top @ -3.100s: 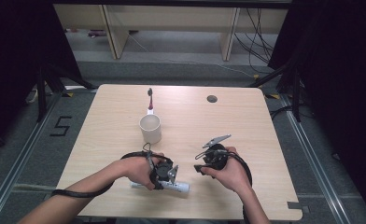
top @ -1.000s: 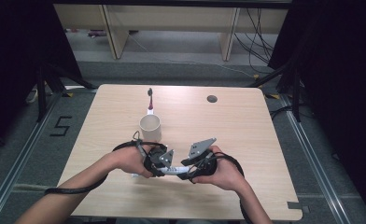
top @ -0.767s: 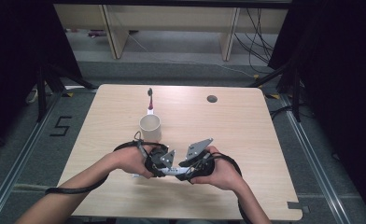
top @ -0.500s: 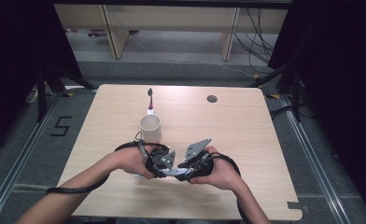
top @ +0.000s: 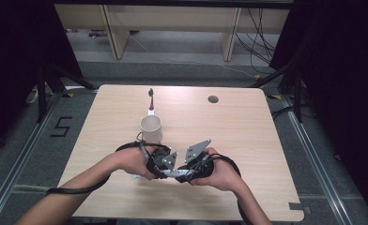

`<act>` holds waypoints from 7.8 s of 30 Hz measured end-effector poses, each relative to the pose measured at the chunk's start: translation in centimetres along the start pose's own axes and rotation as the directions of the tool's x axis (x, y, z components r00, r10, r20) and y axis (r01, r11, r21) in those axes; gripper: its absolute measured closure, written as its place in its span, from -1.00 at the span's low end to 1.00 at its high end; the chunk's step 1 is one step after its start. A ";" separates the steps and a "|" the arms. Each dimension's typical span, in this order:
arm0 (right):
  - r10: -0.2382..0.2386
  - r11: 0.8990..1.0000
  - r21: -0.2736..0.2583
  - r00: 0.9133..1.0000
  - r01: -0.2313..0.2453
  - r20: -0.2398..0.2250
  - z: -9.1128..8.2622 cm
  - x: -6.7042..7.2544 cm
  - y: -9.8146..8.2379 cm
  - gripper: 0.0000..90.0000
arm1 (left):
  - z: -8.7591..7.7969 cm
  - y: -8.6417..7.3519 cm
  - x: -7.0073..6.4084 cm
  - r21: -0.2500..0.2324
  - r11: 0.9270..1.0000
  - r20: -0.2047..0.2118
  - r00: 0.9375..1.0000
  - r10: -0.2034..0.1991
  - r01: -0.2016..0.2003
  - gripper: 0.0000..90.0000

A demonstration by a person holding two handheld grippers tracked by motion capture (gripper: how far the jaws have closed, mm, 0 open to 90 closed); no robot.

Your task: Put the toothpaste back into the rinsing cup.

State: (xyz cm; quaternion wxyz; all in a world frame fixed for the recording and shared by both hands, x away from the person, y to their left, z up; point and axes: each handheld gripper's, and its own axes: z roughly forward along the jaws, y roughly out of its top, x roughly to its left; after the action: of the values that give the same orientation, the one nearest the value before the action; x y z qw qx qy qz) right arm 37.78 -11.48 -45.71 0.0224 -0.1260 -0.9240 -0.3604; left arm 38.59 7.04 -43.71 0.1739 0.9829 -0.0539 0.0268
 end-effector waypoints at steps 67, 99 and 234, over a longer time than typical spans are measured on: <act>-0.078 0.997 -0.010 0.996 0.079 0.043 -0.2 1.1 0.8 0.61 | -0.6 0.8 0.0 -0.041 0.999 0.029 0.999 0.014 -0.013 0.59; 0.093 0.942 -0.337 0.961 0.000 0.260 -5.8 -0.3 -1.3 0.62 | -3.0 -11.7 -0.7 -0.772 0.476 0.051 0.789 -0.613 0.420 -0.34; 0.466 0.794 -0.591 0.768 -0.144 0.439 -5.1 -3.3 -8.5 -0.01 | -12.5 -7.1 3.5 -0.916 0.358 -0.160 0.654 -0.740 0.180 0.71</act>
State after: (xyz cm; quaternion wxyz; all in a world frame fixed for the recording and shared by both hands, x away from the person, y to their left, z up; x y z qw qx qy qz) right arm 38.64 -21.60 -48.01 -0.2260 -0.3824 -0.7185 -0.5352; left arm 42.48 17.69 -34.11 0.6315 0.6823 0.2890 0.2282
